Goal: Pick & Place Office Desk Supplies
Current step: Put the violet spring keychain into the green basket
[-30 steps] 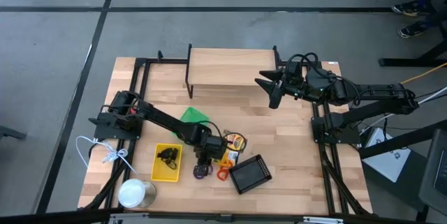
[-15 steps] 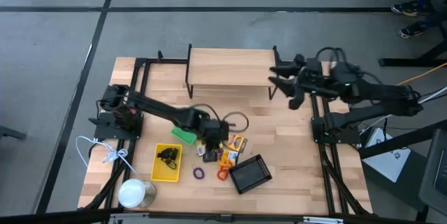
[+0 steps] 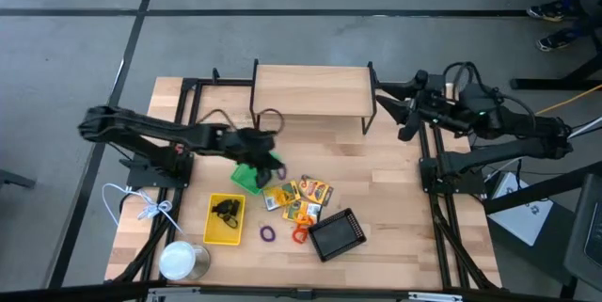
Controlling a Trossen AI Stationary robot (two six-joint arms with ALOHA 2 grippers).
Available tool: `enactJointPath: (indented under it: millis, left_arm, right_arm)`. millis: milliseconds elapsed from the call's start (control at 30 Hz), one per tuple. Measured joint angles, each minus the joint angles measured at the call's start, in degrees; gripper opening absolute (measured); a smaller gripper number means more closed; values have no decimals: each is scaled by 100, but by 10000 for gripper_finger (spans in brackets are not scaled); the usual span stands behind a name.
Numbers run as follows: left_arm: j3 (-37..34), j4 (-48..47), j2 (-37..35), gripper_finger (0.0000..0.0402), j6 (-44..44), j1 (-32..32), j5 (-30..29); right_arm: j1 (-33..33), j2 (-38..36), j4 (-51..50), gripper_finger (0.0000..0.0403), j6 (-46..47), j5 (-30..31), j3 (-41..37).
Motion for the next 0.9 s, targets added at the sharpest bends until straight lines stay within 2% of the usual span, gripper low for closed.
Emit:
enactJointPath:
  millis: [200, 433, 533, 700, 833, 900]
  left_arm:
    - [-836, -823, -880, 5, -78, 219, 56]
    - [-1379, -841, -934, 16, 82, 648, 165]
    - [-1412, -948, -925, 41, 226, 857, 438]
    - [-1410, -889, -925, 105, 367, 1106, 791]
    - [-1359, -737, -925, 150, 368, 1160, 827]
    - [-1216, -651, -925, 164, 408, 1126, 1059]
  right_arm:
    - [0, 295, 75, 197, 181, 257, -2]
    - [0, 699, 377, 197, 441, 625, -2]
    - [0, 841, 590, 197, 551, 695, -2]
    - [0, 1000, 764, 197, 748, 713, -2]
    - [4, 1033, 857, 197, 754, 854, -2]
    - [4, 1033, 861, 197, 754, 858, -2]
